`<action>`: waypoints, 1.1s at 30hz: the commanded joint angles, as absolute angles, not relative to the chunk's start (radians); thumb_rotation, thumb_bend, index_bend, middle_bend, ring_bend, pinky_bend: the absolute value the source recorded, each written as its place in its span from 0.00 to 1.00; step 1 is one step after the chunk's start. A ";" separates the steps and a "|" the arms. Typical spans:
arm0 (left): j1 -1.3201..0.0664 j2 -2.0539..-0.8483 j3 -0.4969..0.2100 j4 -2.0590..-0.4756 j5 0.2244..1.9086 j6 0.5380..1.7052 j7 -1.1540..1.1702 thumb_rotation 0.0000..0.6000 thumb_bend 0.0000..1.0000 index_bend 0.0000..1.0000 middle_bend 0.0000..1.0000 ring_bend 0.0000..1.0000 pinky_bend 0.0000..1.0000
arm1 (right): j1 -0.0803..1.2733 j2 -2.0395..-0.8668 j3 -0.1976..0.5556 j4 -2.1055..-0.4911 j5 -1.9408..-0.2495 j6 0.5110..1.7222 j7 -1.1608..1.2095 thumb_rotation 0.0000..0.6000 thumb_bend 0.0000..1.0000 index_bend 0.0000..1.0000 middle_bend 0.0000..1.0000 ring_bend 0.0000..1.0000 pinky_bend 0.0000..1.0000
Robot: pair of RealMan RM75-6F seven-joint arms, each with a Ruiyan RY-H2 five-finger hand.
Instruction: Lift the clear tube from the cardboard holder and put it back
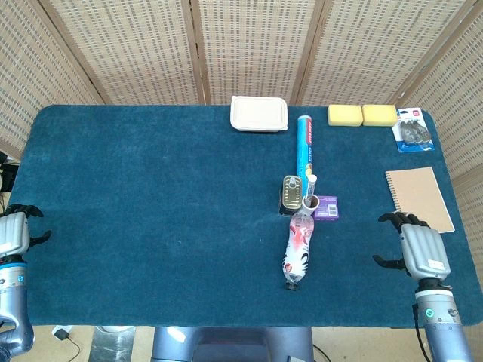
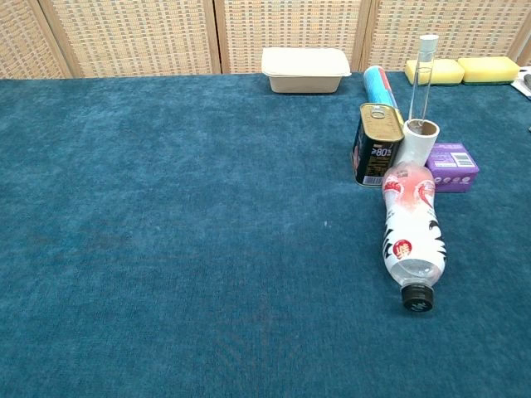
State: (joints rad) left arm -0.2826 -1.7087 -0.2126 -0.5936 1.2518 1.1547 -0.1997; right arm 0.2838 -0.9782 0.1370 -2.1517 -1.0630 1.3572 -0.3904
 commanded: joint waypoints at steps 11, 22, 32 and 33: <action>-0.284 -1.709 -0.212 -0.595 1.254 1.156 -0.195 1.00 0.16 0.48 0.44 0.25 0.34 | 0.285 -0.982 0.132 -2.149 -1.067 1.359 -0.394 1.00 0.16 0.30 0.31 0.24 0.28; -0.281 -1.708 -0.212 -0.595 1.252 1.157 -0.198 1.00 0.16 0.48 0.44 0.25 0.34 | 0.302 -1.000 0.139 -2.145 -1.047 1.351 -0.415 1.00 0.16 0.30 0.31 0.24 0.28; -0.280 -1.708 -0.214 -0.600 1.249 1.159 -0.190 1.00 0.15 0.48 0.44 0.25 0.34 | 0.347 -1.086 0.190 -2.053 -0.983 1.343 -0.400 1.00 0.16 0.31 0.32 0.26 0.32; -0.279 -1.708 -0.214 -0.600 1.248 1.159 -0.190 1.00 0.15 0.48 0.44 0.25 0.34 | 0.348 -1.101 0.198 -2.046 -0.983 1.358 -0.400 1.00 0.16 0.32 0.32 0.27 0.33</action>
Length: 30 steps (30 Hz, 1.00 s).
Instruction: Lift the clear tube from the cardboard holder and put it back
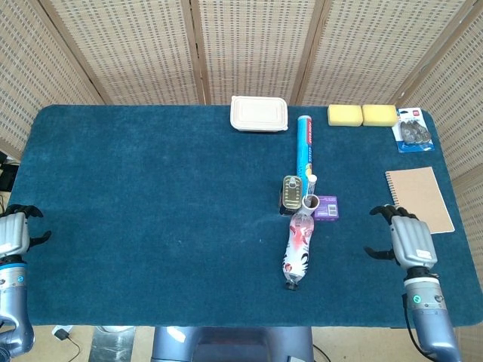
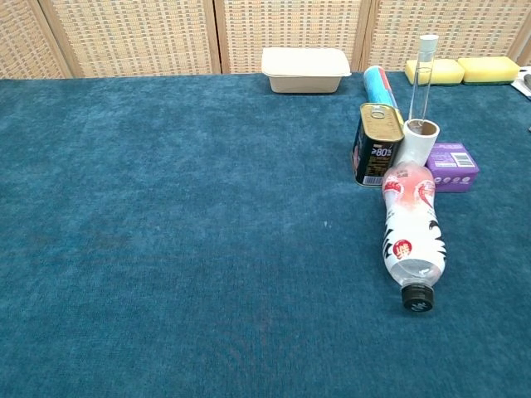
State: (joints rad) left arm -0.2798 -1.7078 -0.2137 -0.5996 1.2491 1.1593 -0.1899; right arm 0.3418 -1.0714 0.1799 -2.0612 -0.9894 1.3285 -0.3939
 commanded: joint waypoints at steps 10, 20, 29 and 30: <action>-0.271 -1.707 -0.218 -0.607 1.241 1.166 -0.184 1.00 0.15 0.48 0.44 0.25 0.34 | 0.365 -1.227 0.260 -1.979 -0.989 1.386 -0.284 1.00 0.16 0.33 0.36 0.33 0.40; -0.259 -1.706 -0.224 -0.619 1.230 1.174 -0.173 1.00 0.15 0.48 0.44 0.25 0.34 | 0.400 -1.325 0.297 -1.921 -0.998 1.375 -0.226 1.00 0.15 0.34 0.36 0.33 0.40; -0.245 -1.705 -0.231 -0.632 1.216 1.184 -0.160 1.00 0.15 0.48 0.44 0.25 0.34 | 0.430 -1.404 0.318 -1.870 -1.011 1.367 -0.200 1.00 0.15 0.34 0.35 0.33 0.41; -0.244 -1.705 -0.232 -0.633 1.215 1.184 -0.158 1.00 0.15 0.48 0.44 0.25 0.34 | 0.434 -1.410 0.318 -1.863 -1.012 1.365 -0.202 1.00 0.15 0.34 0.35 0.33 0.40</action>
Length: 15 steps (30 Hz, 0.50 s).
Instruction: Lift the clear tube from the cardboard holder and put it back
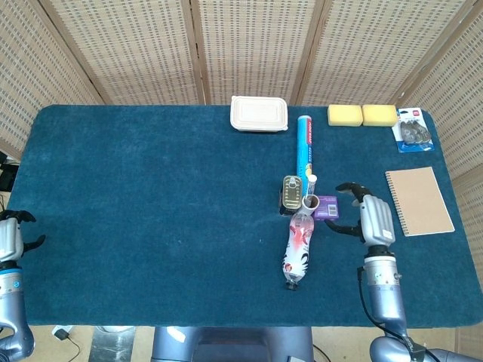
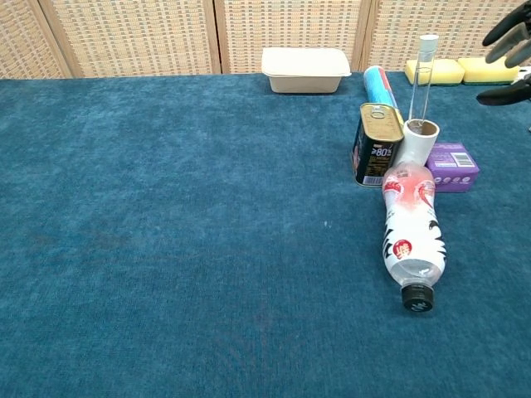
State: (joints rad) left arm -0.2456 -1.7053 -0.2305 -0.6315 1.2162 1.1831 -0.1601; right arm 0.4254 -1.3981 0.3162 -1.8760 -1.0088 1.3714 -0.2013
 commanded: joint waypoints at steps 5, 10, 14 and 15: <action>-0.237 -1.704 -0.235 -0.642 1.208 1.190 -0.150 1.00 0.16 0.48 0.44 0.25 0.34 | 0.458 -1.449 0.322 -1.825 -1.016 1.344 -0.203 1.00 0.15 0.34 0.35 0.33 0.40; -0.231 -1.703 -0.238 -0.649 1.203 1.194 -0.143 1.00 0.16 0.48 0.44 0.25 0.34 | 0.481 -1.477 0.333 -1.788 -1.020 1.326 -0.200 1.00 0.15 0.34 0.35 0.33 0.41; -0.227 -1.702 -0.240 -0.654 1.199 1.197 -0.138 1.00 0.16 0.48 0.44 0.25 0.34 | 0.504 -1.498 0.345 -1.756 -1.014 1.306 -0.206 1.00 0.15 0.34 0.35 0.33 0.40; -0.226 -1.702 -0.240 -0.655 1.198 1.198 -0.137 1.00 0.16 0.48 0.44 0.25 0.34 | 0.509 -1.501 0.347 -1.751 -1.011 1.302 -0.209 1.00 0.15 0.34 0.35 0.33 0.40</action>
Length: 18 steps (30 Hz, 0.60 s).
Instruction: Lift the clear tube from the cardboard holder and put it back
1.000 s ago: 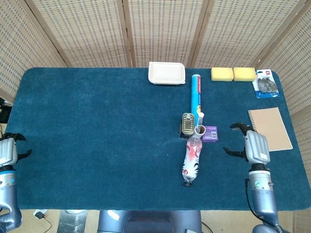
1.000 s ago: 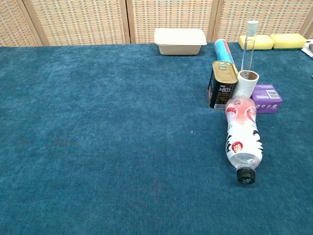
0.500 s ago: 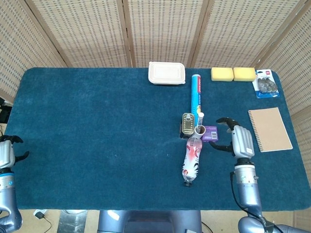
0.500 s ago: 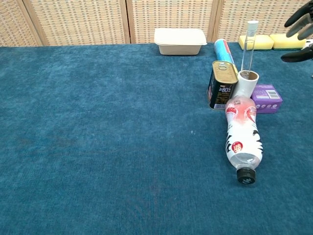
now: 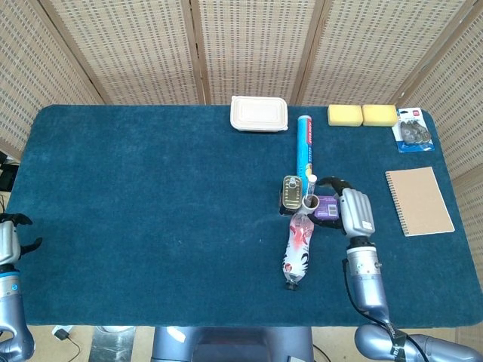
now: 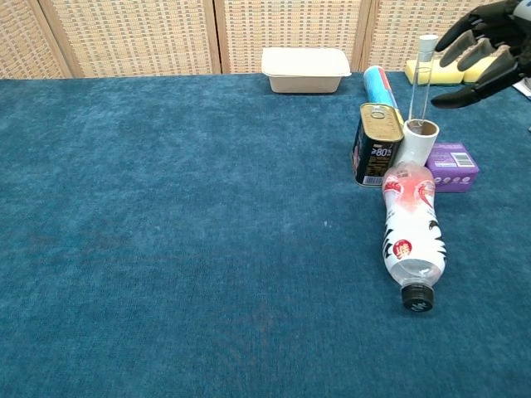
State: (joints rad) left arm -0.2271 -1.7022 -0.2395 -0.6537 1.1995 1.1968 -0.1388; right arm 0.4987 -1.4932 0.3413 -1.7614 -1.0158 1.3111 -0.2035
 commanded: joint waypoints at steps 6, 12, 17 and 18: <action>-0.219 -1.701 -0.244 -0.662 1.192 1.202 -0.131 1.00 0.16 0.48 0.44 0.25 0.34 | 0.524 -1.517 0.352 -1.719 -1.005 1.287 -0.211 1.00 0.15 0.34 0.35 0.33 0.40; -0.216 -1.701 -0.246 -0.668 1.188 1.205 -0.125 1.00 0.16 0.48 0.44 0.25 0.34 | 0.528 -1.518 0.362 -1.707 -1.003 1.291 -0.212 1.00 0.15 0.34 0.35 0.33 0.40; -0.215 -1.700 -0.247 -0.670 1.188 1.205 -0.122 1.00 0.16 0.48 0.44 0.25 0.34 | 0.535 -1.515 0.372 -1.690 -0.983 1.276 -0.210 1.00 0.15 0.34 0.35 0.33 0.40; -0.215 -1.700 -0.247 -0.670 1.188 1.205 -0.122 1.00 0.16 0.48 0.44 0.25 0.34 | 0.537 -1.515 0.373 -1.688 -0.981 1.274 -0.211 1.00 0.15 0.34 0.35 0.33 0.40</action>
State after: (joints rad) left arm -0.2151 -1.7002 -0.2468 -0.6701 1.1878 1.2055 -0.1220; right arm 0.5347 -1.5148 0.3713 -1.6907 -0.9840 1.2766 -0.2100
